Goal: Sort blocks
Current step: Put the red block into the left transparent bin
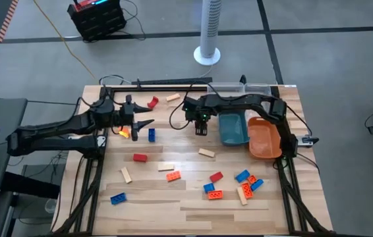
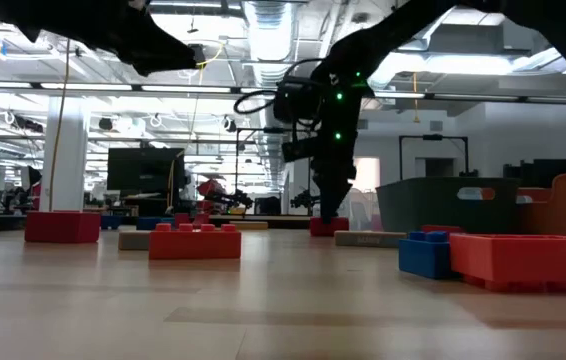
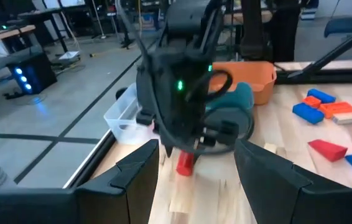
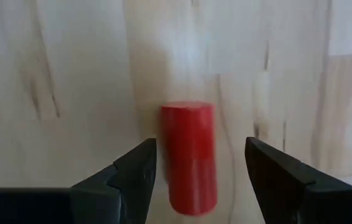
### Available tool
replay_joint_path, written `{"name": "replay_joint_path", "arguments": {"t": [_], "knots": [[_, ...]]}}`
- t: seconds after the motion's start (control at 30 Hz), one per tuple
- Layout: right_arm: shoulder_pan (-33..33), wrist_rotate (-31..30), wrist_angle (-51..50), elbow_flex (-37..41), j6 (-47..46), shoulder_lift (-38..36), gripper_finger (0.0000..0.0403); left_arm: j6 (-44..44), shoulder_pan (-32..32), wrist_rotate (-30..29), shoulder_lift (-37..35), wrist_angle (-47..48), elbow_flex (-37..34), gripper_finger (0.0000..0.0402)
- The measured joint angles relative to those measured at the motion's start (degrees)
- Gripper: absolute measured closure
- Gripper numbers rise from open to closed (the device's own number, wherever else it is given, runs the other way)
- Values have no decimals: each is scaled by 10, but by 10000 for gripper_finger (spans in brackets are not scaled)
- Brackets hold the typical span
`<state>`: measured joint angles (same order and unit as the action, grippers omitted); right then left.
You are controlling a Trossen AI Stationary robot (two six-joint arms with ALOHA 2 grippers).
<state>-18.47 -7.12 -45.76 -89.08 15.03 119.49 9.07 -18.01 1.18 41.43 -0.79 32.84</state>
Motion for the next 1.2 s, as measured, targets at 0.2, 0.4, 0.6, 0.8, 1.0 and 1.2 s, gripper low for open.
{"name": "replay_joint_path", "arguments": {"t": [0.2, 0.4, 0.6, 0.8, 1.0, 1.2], "knots": [[1, 15, -11, 1, 1, 9, 165, -10, 0, -2, -27, 14, 0, 198], [3, 35, -16, 6, -4, 25, 235, -14, 1, -2, -31, 16, 0, 198], [6, 31, -38, -2, -15, 14, 312, -12, 1, -2, -31, 19, 0, 198], [-2, 21, -68, -42, -12, -35, 325, -13, 1, -2, -31, 20, 0, 198], [-61, -13, 2, -25, -56, -123, 321, -13, 1, -2, -31, 27, 0, 198], [-145, -68, 35, 63, -127, -176, 321, -14, 1, -2, -33, 40, 0, 198]]}}
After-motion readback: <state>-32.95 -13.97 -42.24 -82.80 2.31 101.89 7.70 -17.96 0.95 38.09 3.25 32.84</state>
